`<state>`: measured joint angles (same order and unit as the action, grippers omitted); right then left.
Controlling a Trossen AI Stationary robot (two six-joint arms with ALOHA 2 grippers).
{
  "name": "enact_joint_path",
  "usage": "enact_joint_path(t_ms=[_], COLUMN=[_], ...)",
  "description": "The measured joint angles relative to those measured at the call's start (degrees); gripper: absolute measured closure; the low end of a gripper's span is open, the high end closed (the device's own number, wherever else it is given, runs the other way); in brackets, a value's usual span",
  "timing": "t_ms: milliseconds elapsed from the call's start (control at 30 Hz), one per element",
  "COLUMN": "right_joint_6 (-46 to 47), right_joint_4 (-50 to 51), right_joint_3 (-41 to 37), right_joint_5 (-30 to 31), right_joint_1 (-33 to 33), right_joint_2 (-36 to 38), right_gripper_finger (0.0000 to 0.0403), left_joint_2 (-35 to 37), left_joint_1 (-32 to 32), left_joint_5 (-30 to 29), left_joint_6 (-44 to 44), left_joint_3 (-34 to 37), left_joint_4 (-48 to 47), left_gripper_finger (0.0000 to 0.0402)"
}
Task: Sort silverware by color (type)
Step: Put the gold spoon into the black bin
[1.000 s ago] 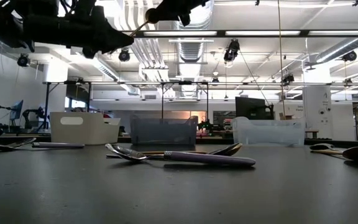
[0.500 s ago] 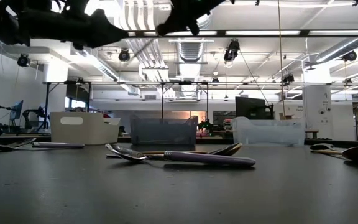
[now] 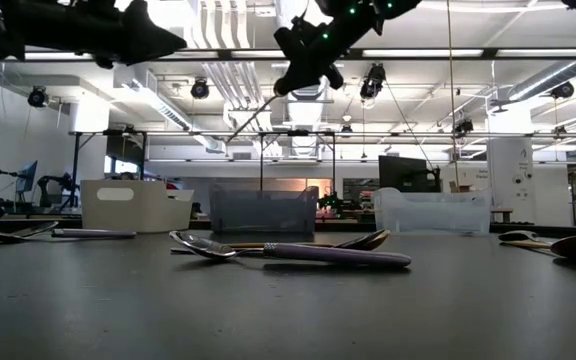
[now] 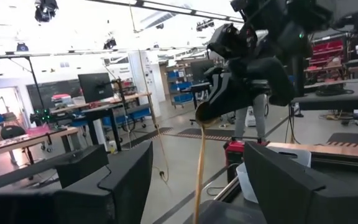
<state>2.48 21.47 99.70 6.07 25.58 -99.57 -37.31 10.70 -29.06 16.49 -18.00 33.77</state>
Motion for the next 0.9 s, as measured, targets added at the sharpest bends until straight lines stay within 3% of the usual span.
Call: enact_joint_path(t_ms=[300, 567, 900], right_joint_6=[1.7, 2.09, 7.39], right_joint_4=[-8.09, -8.31, -8.06], right_joint_3=[-3.84, -3.7, -3.52], right_joint_5=[-0.04, 5.71, 6.11], right_joint_1=[0.22, 0.33, 0.7], right_joint_2=[-0.83, -7.19, -9.71], right_gripper_finger=[0.039, 0.039, 0.039], left_joint_2=[1.5, 1.13, 0.93], left_joint_1=[0.0, 0.01, 0.02], left_joint_5=[0.0, -0.48, -1.03], left_joint_6=[-0.48, -0.34, 0.99], left_joint_3=[0.0, 0.02, 0.02], left_joint_4=[-1.0, -1.89, -1.76], left_gripper_finger=[0.0189, 0.0191, 0.0191])
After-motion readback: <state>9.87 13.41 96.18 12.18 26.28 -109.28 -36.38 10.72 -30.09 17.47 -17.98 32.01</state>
